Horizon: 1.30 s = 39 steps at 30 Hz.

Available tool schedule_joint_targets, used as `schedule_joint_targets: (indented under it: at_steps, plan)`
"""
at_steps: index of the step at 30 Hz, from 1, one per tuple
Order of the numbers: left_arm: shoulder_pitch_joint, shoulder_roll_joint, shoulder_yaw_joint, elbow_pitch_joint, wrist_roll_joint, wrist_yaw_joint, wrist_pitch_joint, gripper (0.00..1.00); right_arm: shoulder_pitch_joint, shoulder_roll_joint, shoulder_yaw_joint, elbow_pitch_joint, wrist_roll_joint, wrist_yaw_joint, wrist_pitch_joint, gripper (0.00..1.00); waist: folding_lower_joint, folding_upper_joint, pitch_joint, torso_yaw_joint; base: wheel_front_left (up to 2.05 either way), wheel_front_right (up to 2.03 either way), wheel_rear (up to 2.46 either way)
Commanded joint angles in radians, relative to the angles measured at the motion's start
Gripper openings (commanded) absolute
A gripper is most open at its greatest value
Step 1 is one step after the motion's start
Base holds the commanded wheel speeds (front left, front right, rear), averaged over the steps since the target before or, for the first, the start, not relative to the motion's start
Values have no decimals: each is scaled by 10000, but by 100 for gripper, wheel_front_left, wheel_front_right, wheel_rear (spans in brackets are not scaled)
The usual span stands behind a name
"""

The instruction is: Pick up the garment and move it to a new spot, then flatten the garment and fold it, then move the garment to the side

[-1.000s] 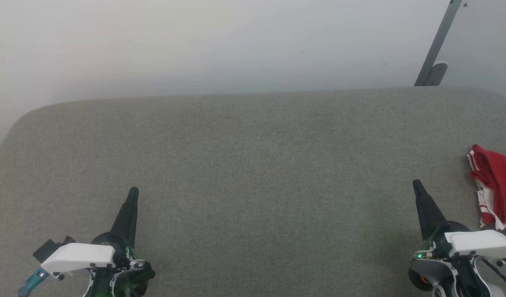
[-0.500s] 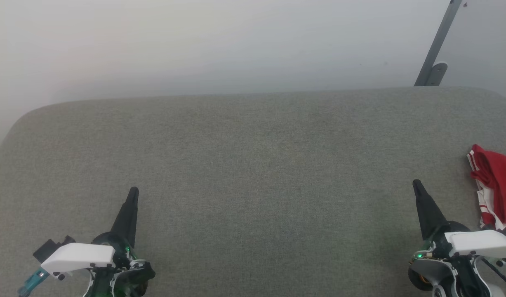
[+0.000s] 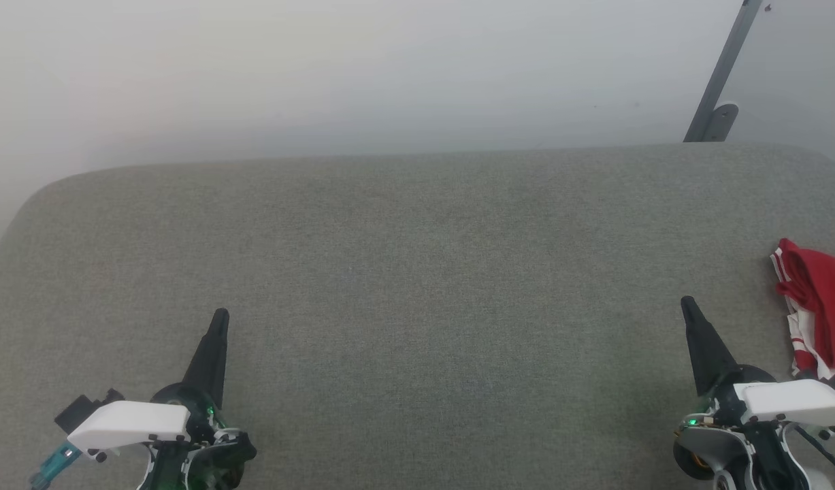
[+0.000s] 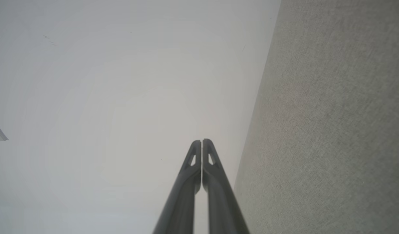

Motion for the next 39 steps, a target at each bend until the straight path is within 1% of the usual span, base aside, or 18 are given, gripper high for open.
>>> schedule_joint_targets:
  at_steps: [1, 39]
  plan:
    - [-96, -1, -3, -7, -31, -46, 35, 0, -59, 45, -31, 30, 34, 4, 20, 0, 0, 0, 0, 0, 0, 0, 0]
    - [-95, -1, -6, -9, -33, -46, 33, 0, -61, 55, -42, 31, 17, 4, 36, 0, 0, 0, 0, 0, 0, 0, 0]
